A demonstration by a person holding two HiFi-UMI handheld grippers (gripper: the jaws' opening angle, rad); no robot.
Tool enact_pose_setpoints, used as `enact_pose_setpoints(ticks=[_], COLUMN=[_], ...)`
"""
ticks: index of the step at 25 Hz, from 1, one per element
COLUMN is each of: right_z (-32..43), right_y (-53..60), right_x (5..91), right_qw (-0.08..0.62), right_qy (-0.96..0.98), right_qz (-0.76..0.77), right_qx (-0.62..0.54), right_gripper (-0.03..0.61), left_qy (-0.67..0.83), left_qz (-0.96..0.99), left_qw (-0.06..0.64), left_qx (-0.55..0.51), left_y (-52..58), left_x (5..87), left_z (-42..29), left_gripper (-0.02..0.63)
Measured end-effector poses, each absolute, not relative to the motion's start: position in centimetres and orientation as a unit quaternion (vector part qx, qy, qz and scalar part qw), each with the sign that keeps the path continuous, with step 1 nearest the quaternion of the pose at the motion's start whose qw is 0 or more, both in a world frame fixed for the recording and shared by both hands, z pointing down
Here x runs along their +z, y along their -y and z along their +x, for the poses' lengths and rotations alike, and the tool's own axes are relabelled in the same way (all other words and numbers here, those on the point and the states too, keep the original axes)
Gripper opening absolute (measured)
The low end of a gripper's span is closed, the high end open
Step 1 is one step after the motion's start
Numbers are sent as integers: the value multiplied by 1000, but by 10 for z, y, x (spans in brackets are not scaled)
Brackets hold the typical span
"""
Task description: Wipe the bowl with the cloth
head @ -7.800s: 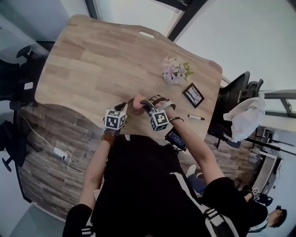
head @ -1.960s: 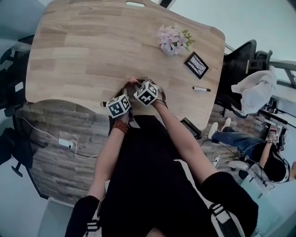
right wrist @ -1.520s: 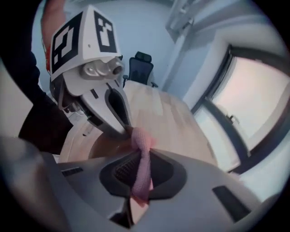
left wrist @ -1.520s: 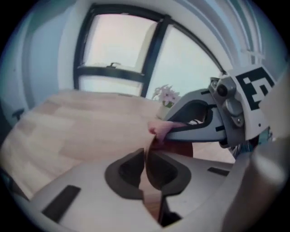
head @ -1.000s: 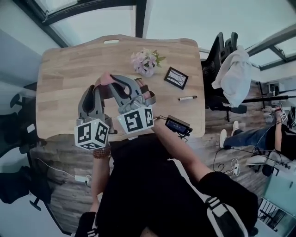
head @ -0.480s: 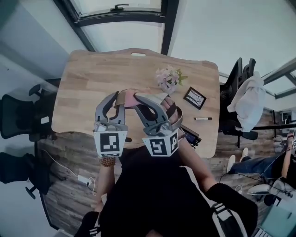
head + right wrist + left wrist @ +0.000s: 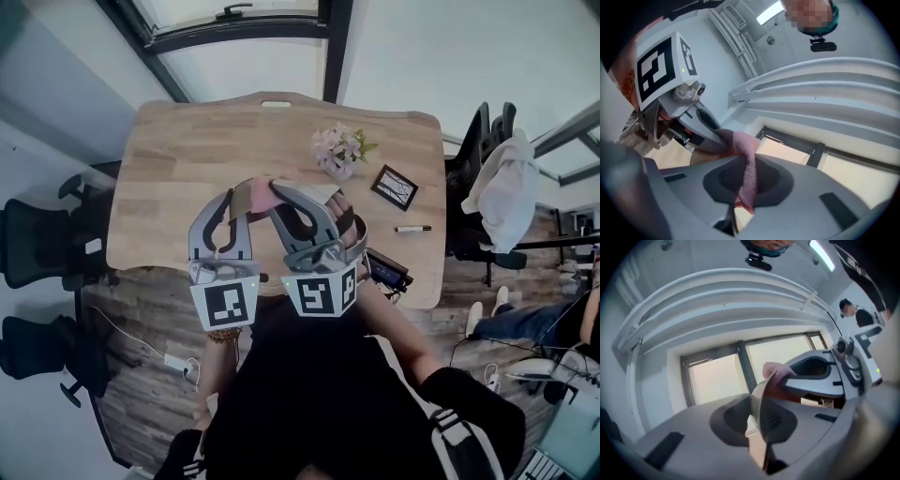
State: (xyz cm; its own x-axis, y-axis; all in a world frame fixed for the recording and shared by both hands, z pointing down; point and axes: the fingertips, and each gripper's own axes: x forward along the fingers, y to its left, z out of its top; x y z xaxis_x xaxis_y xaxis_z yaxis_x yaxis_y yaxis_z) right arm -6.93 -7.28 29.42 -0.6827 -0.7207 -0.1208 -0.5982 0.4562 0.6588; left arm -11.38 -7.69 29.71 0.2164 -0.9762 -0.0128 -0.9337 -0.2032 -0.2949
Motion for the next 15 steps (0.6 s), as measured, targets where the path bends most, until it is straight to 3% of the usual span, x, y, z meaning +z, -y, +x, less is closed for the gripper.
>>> enact_pose_setpoints(ticks=[7, 11, 13, 15], right_z=[-52, -46, -47, -48], right_y=[64, 64, 65, 60], right_x=[275, 281, 289, 293], right_qw=[15, -13, 3, 38], right_qy=[858, 882, 892, 886], right_qz=[423, 426, 405, 374], right_qx=[-291, -202, -201, -272], right_gripper=[26, 25, 25, 23], left_qy=[-592, -580, -582, -569], left_qz=[-795, -770, -772, -808], left_qw=[-65, -157, -158, -108], left_qx=[115, 215, 202, 107], left_y=[66, 63, 63, 62], left_x=[290, 300, 312, 318], left_z=[-123, -130, -129, -118], left_gripper=[43, 50, 62, 63])
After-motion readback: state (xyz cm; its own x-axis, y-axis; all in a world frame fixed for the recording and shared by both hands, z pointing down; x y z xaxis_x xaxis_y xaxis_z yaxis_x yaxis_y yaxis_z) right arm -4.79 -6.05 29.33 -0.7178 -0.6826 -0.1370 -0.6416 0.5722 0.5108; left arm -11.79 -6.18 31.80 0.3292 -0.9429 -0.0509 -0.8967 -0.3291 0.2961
